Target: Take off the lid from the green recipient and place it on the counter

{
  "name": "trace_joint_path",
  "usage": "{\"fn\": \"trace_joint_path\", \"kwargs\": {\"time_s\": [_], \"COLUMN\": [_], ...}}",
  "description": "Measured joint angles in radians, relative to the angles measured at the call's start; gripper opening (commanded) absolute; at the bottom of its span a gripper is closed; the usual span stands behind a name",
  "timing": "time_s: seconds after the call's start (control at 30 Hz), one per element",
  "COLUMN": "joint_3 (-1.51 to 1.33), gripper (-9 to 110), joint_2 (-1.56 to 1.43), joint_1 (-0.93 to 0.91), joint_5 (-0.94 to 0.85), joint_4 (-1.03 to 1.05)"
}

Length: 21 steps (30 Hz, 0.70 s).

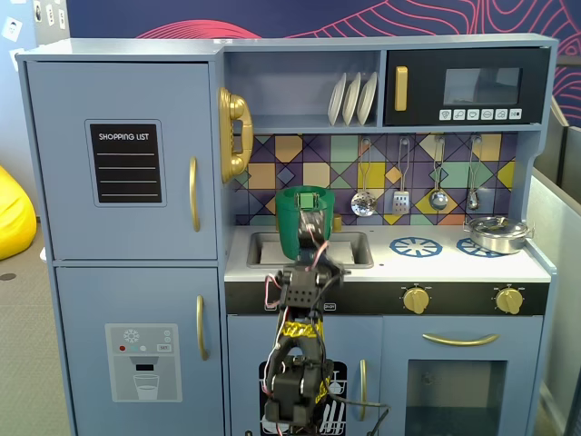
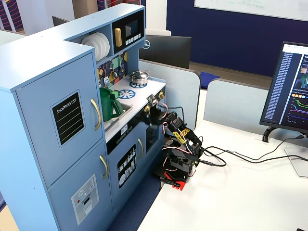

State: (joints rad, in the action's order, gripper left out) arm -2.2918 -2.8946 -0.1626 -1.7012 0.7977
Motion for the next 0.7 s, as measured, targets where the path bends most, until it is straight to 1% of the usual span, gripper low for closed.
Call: {"fn": "trace_joint_path", "kwargs": {"time_s": [0.07,0.13,0.3,0.7], "joint_3": [0.057,0.101,0.199,0.416], "gripper": [34,35,38,38], "joint_2": [0.044,0.084,0.184,0.462], "joint_1": [0.018,0.032,0.064,0.064], "joint_5": [-0.005,-0.006,-0.023,-0.029], "joint_4": [-0.063,-0.124,-0.201,-0.325]}}
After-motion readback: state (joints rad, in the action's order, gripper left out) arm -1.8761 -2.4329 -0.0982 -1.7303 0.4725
